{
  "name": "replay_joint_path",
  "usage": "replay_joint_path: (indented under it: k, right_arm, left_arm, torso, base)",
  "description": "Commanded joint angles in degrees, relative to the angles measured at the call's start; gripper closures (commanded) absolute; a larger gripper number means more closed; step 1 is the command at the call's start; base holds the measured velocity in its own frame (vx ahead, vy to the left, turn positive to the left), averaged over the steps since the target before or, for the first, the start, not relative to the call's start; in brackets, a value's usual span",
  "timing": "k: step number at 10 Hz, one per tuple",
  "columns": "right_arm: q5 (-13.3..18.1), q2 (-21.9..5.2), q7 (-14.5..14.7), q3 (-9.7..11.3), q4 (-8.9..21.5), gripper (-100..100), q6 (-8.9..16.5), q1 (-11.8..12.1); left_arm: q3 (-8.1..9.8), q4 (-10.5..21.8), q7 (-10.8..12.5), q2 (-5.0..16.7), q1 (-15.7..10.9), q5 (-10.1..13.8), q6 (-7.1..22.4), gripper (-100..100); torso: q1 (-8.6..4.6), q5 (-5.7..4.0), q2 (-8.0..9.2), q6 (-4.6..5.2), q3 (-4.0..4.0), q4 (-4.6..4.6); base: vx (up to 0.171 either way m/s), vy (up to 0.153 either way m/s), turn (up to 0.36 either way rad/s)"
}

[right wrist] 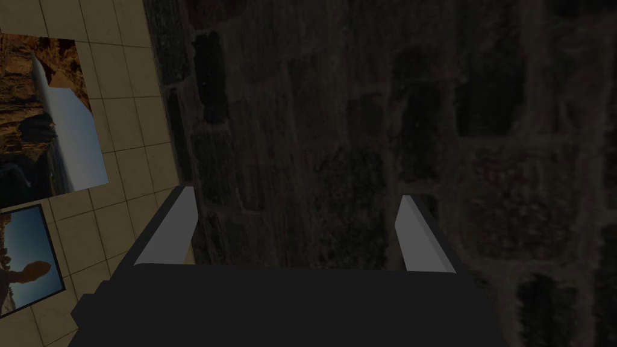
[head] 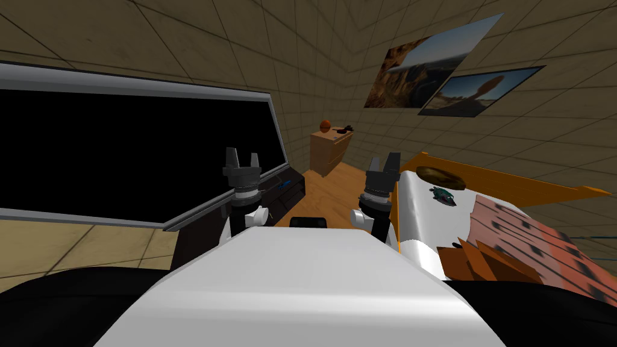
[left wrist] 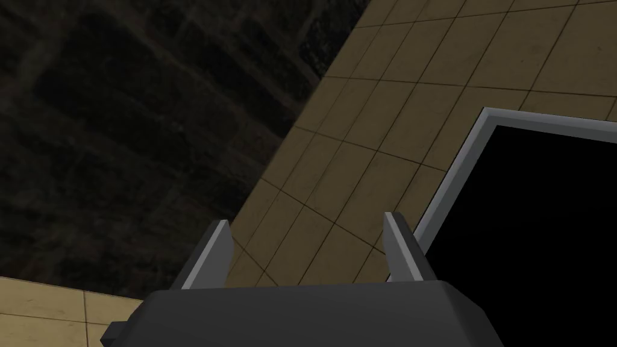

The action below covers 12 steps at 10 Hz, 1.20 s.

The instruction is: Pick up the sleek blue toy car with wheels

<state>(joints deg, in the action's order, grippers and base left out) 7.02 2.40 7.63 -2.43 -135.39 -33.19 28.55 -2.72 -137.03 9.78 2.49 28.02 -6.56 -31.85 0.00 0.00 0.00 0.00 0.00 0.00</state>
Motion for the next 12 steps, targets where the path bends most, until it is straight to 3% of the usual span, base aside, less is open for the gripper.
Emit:
replay_joint_path:
  k: [1, 5, 6, 8, 9, 10, 11, 12]
  right_arm:
    - [0.0, 0.0, 0.0, 0.0, 0.0, 0, 0.0, 0.0]
    - [0.0, 0.0, 0.0, 0.0, 0.0, 0, 0.0, 0.0]
    - [0.0, 0.0, 0.0, 0.0, 0.0, 0, 0.0, 0.0]
    - [0.0, 0.0, 0.0, 0.0, 0.0, 0, 0.0, 0.0]
    - [0.0, 0.0, 0.0, 0.0, 0.0, 0, 0.0, 0.0]
    - [0.0, 0.0, 0.0, 0.0, 0.0, 0, 0.0, 0.0]
    - [0.0, 0.0, 0.0, 0.0, 0.0, 0, 0.0, 0.0]
    - [0.0, 0.0, 0.0, 0.0, 0.0, 0, 0.0, 0.0]
  left_arm:
    - [0.16, 1.03, 0.29, 1.94, -0.59, 0.95, 1.9, -100]
    - [0.68, 4.25, 1.29, 5.03, -2.52, 4.43, 7.68, -100]
    - [0.68, 4.25, 1.29, 5.03, -2.52, 4.43, 8.19, -100]
    - [1.01, 6.38, 2.0, 6.43, -3.78, 7.01, 12.07, -100]
    - [1.01, 6.38, 2.0, 6.43, -3.78, 7.01, 12.52, -100]
    - [1.19, 7.55, 2.4, 7.11, -4.47, 8.47, 14.91, -100]
    - [1.19, 7.55, 2.4, 7.11, -4.47, 8.47, 14.91, -100]
    - [1.38, 8.77, 2.82, 7.75, -5.18, 10.01, 16.91, -100]
  torso:
    - [0.0, 0.0, 0.0, 0.0, 0.0, 0.0]
    - [0.05, 0.01, 0.04, 0.0, 0.02, 0.01]
    - [0.04, 0.01, 0.07, 0.0, 0.04, 0.01]
    - [0.04, 0.01, 0.07, 0.0, 0.04, 0.01]
    - [0.05, 0.02, 0.09, 0.0, 0.05, 0.02]
    - [0.04, 0.01, 0.09, 0.0, 0.05, 0.02]
    - [0.06, 0.02, 0.09, -0.01, 0.05, 0.02]
    - [0.03, 0.01, 0.08, 0.0, 0.05, 0.02]
  base:
    - [-0.005, 0.001, 0.022]
    - [-0.016, 0.005, 0.026]
    - [-0.018, 0.005, 0.011]
    - [-0.024, 0.009, 0.037]
    - [-0.025, 0.007, 0.013]
    - [-0.026, 0.011, 0.028]
    - [-0.021, 0.007, 0.018]
    - [-0.024, 0.009, 0.037]
